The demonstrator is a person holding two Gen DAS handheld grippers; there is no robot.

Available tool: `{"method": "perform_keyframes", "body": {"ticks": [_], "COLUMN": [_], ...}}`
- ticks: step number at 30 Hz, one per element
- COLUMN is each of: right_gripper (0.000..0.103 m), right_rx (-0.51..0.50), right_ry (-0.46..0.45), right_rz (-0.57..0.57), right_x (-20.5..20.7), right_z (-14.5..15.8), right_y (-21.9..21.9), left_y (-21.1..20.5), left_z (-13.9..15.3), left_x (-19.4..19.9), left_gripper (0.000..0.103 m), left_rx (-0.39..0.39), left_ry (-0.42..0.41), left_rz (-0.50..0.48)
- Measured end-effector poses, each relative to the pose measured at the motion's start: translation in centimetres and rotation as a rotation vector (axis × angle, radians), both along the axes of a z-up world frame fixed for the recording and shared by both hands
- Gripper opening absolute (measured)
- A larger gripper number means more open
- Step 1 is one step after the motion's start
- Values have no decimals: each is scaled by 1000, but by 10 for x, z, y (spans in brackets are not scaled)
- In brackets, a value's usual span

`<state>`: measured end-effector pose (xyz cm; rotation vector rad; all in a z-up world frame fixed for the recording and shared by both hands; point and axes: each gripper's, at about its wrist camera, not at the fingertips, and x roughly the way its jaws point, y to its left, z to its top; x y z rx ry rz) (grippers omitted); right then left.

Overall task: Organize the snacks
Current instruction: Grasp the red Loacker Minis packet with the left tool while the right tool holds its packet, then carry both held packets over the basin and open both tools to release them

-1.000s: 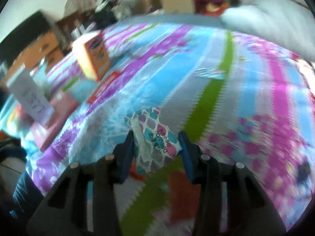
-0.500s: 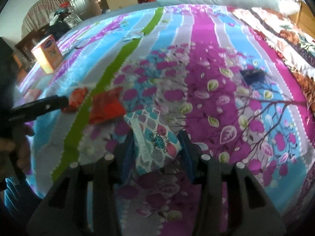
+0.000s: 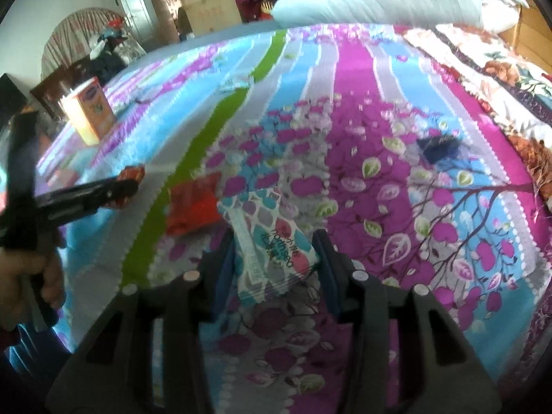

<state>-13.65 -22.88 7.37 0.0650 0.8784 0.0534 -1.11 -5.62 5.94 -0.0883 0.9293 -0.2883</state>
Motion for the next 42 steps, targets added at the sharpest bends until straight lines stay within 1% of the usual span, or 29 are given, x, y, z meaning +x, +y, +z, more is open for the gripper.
{"method": "perform_keyframes", "body": {"ticks": [5,6,9,12,14,15,17,21,24,25,27,30,35,37,42], "right_gripper": [45,45,45,45,45,45,45,45,45,45,45,45,45,45,45], "right_rx": [-10,-12,-21,-29,-27,-28,-24,-12,-2,4,10,33,93,97,87], "right_ry": [-63,-74,-126,-180,-216,-237,-263,-310,-322,-325,-328,-326,-294,-279,-243], "right_rz": [36,44,84,130,166,191,228,334,408,439,488,558,674,713,806], "right_x": [4,5,10,16,20,24,29,36,41,44,48,48,47,45,38], "right_z": [34,40,69,95,114,125,139,165,176,180,184,187,185,182,173], "right_y": [17,21,41,64,83,97,118,175,217,237,266,309,382,404,455], "left_y": [14,22,42,72,89,104,128,181,226,245,270,317,378,400,434], "left_z": [63,81,118,158,175,186,199,211,215,216,217,217,213,209,194], "left_x": [-21,-28,-38,-53,-62,-69,-80,-102,-121,-128,-138,-159,-187,-198,-212], "left_gripper": [43,43,43,43,43,43,43,43,43,43,43,43,43,43,43], "left_rx": [3,3,5,2,13,18,27,33,29,27,27,30,44,43,45], "left_ry": [-120,-151,-208,-272,-303,-324,-347,-362,-370,-369,-370,-366,-352,-339,-298], "left_rz": [15,27,60,102,133,160,206,308,397,434,483,571,686,729,794]}}
